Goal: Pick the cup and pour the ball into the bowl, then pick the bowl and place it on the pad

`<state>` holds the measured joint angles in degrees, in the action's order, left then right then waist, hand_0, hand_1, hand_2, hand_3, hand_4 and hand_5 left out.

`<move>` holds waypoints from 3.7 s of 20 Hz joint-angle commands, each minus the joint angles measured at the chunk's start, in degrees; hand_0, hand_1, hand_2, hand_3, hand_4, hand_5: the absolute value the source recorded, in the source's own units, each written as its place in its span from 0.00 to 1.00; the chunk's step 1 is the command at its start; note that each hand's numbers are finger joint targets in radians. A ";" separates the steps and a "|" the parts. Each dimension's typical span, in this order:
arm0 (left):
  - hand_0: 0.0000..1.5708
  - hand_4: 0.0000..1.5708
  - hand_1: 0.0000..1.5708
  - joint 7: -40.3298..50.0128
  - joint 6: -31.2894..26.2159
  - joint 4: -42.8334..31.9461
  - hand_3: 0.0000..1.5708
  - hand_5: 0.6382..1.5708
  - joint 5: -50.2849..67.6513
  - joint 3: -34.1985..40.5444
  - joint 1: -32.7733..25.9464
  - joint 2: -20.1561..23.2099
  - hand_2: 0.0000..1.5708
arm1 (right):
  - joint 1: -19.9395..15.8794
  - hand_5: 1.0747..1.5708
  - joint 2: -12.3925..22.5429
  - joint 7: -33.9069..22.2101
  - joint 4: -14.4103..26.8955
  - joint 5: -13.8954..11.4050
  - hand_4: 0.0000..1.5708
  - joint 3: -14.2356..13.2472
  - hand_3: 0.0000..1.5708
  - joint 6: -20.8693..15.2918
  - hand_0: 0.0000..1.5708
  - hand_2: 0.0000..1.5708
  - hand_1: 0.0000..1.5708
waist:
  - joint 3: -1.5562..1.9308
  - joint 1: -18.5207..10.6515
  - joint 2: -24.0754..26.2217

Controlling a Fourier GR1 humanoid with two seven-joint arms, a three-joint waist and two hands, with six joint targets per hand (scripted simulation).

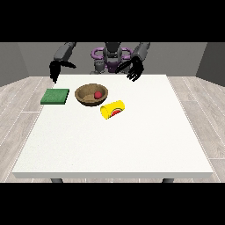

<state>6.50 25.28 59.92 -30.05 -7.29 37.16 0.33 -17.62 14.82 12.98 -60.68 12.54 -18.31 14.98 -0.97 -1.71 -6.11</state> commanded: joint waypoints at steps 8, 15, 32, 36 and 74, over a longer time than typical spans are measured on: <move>0.00 0.00 0.00 -20.50 -16.35 8.59 0.00 0.99 23.27 3.31 -10.74 2.97 0.00 | -4.52 1.00 -7.88 2.65 4.03 -2.08 0.21 -0.05 0.00 -12.86 0.00 0.00 0.00 | 0.97 -6.54 -3.91; 0.00 0.00 0.00 -21.06 -20.19 10.33 0.00 0.99 24.88 6.65 -12.33 6.69 0.00 | -10.03 0.99 -5.84 8.34 14.70 -2.52 0.16 -0.51 0.00 -13.44 0.00 0.00 0.00 | 0.99 -6.64 -5.36; 0.00 0.05 0.00 -17.73 -23.01 21.81 0.00 1.00 24.73 5.82 -13.79 7.81 0.00 | -9.84 0.88 -3.53 12.53 33.73 -2.35 0.30 -3.84 0.00 -20.86 0.92 1.00 0.92 | 1.00 -11.03 -10.06; 0.00 0.36 0.00 -16.96 -23.03 20.93 0.00 0.98 24.20 3.59 -11.54 5.53 0.00 | -9.62 0.93 -1.08 10.70 33.16 -12.53 0.59 2.80 1.00 -32.72 1.00 1.00 1.00 | 0.74 -13.10 -10.32; 0.00 0.81 0.00 -29.41 -42.51 -0.92 0.00 1.00 44.67 34.85 -16.21 32.49 0.00 | -12.72 1.00 15.79 -10.86 20.02 -14.43 0.52 2.04 0.00 -25.41 1.00 1.00 1.00 | 0.93 -2.56 -5.11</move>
<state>-19.38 -13.62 63.67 11.34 21.89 19.68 27.21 -30.20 31.38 -1.03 -39.10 -1.69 -15.95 -8.47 0.01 -4.71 -7.68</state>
